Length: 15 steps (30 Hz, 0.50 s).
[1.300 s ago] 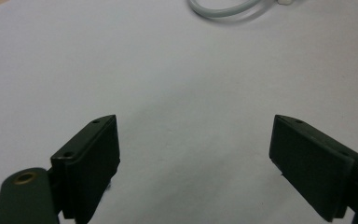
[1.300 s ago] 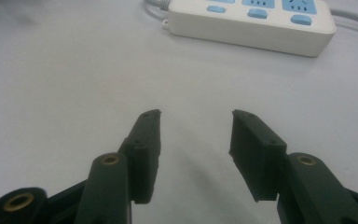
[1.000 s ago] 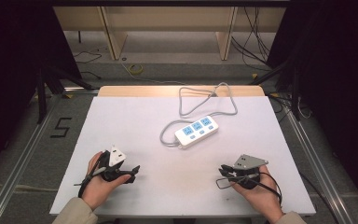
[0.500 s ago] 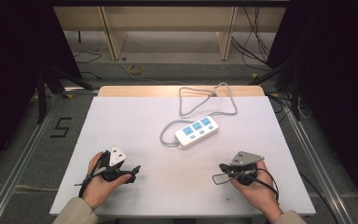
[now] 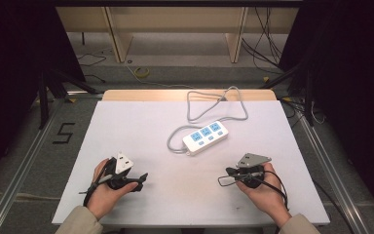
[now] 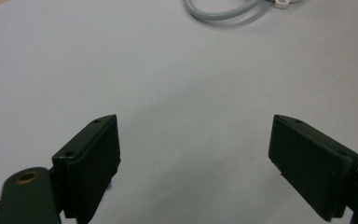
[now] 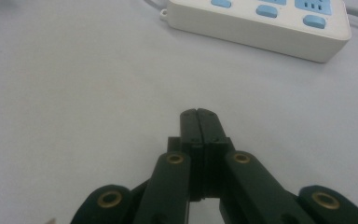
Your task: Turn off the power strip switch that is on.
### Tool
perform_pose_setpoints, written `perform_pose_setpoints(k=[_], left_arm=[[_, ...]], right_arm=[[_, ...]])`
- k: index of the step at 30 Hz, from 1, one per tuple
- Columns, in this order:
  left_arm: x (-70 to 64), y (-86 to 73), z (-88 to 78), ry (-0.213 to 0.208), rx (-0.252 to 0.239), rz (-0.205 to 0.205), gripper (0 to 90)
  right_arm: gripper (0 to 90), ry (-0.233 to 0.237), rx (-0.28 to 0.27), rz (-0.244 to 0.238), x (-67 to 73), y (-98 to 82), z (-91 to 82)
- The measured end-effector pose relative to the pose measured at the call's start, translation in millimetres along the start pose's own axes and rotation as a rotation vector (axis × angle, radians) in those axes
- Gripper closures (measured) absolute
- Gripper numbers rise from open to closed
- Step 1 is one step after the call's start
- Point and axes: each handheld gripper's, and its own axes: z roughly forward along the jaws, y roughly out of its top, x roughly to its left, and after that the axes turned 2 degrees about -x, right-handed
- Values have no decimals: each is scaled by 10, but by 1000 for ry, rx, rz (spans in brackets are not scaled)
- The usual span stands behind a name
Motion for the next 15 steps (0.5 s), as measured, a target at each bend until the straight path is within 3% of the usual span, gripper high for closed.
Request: perform_pose_setpoints(k=[15], left_arm=[[-1,8,-2,-2,-2,1,162]], right_arm=[[900,-3,-2,8,-21,169,123]])
